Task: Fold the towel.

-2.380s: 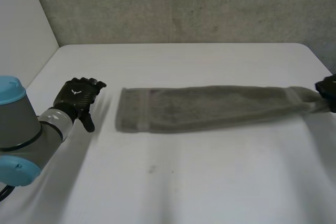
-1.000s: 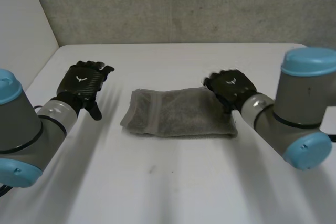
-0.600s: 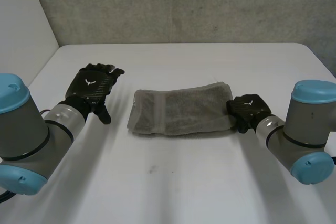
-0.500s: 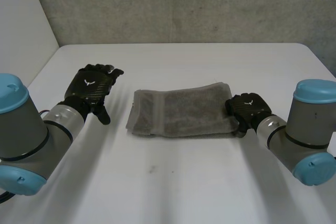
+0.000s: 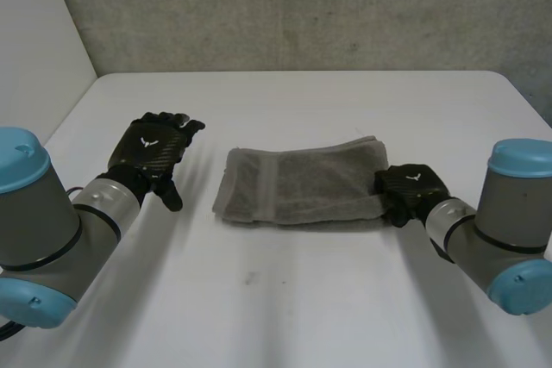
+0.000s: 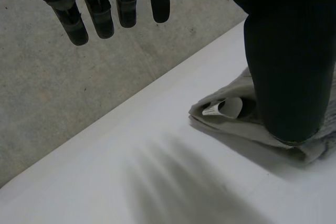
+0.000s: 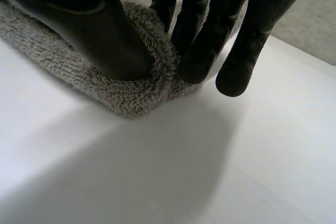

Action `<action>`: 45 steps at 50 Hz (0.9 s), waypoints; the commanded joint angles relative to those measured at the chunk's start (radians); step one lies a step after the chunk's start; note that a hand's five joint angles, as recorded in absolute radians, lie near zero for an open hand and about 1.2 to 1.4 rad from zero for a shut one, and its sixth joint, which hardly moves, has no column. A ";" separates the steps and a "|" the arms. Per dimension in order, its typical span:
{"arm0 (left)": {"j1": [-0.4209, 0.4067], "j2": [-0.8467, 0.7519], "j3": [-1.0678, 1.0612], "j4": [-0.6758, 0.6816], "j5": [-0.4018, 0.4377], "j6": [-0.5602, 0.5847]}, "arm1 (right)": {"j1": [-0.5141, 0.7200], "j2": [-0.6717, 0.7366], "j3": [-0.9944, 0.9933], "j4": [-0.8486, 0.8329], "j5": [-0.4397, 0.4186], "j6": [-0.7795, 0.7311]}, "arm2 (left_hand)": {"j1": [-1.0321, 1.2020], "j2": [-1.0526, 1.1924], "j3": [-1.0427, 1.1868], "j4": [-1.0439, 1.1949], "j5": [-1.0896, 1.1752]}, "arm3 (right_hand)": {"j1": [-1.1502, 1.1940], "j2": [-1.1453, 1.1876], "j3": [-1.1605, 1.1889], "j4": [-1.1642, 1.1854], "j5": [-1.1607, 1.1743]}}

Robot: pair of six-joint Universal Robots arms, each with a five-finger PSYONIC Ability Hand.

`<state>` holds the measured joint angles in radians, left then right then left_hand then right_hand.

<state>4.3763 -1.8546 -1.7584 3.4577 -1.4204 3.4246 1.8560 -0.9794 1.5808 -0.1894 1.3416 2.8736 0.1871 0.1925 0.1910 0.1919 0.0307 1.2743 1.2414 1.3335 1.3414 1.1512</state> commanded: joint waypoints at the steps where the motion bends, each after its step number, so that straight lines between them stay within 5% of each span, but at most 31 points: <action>1: 0.002 0.000 0.000 -0.002 0.000 0.001 | -0.086 -0.090 0.059 0.018 -0.006 -0.097 | 0.035 0.030 0.031 0.030 0.017 | 0.122 0.155 0.063 0.055 0.070; 10: 0.011 0.015 0.002 -0.002 -0.002 0.001 | -0.117 -0.153 -0.024 0.073 0.002 -0.359 | 0.032 0.027 0.028 0.027 0.014 | 0.122 0.155 0.063 0.055 0.070; 20: -0.004 0.049 0.056 -0.005 -0.005 -0.027 | 0.221 -0.061 -0.278 0.079 -0.007 -0.300 | 0.023 0.018 0.020 0.019 0.005 | 0.122 0.155 0.063 0.055 0.070; 22: -0.015 0.058 0.092 -0.009 -0.020 -0.089 | 0.340 -0.006 -0.308 0.082 -0.009 -0.312 | 0.012 0.006 0.008 0.007 -0.006 | 0.122 0.155 0.063 0.055 0.070; 29: -0.035 0.058 0.164 -0.018 -0.064 -0.221 | 0.468 0.108 -0.283 0.125 -0.010 -0.390 | -0.003 -0.008 -0.007 -0.008 -0.021 | 0.122 0.155 0.063 0.055 0.070; 31: -0.044 0.054 0.178 -0.026 -0.071 -0.242 | 0.468 0.102 -0.278 0.137 -0.002 -0.407 | -0.003 -0.008 -0.007 -0.008 -0.021 | -0.018 0.015 -0.077 -0.085 -0.069; 32: -0.055 0.048 0.194 -0.031 -0.074 -0.254 | 0.463 0.084 -0.266 0.146 0.010 -0.410 | -0.003 -0.008 -0.007 -0.008 -0.021 | -0.544 -0.511 -0.603 -0.611 -0.595; 33: -0.055 0.048 0.194 -0.031 -0.074 -0.254 | 0.463 0.084 -0.266 0.146 0.010 -0.410 | -0.003 -0.008 -0.007 -0.008 -0.021 | -0.549 -0.516 -0.608 -0.616 -0.601; 34: -0.069 0.042 0.212 -0.037 -0.075 -0.261 | 0.456 0.055 -0.250 0.149 0.013 -0.401 | -0.003 -0.008 -0.007 -0.008 -0.021 | -1.035 -1.002 -1.094 -1.102 -1.086; 45: -0.205 -0.089 0.382 -0.126 -0.169 -0.265 | 0.273 -0.202 -0.139 0.140 0.013 -0.098 | 0.021 0.015 0.017 0.016 0.002 | -1.100 -1.067 -1.159 -1.167 -1.151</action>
<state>4.2401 -1.8667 -1.4707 3.3887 -1.5213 3.1548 2.2376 -1.0343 1.3890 -0.0464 1.3555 2.5761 0.1784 0.1757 0.1752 0.1754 0.0288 0.2348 0.2526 0.2444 0.2621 0.0613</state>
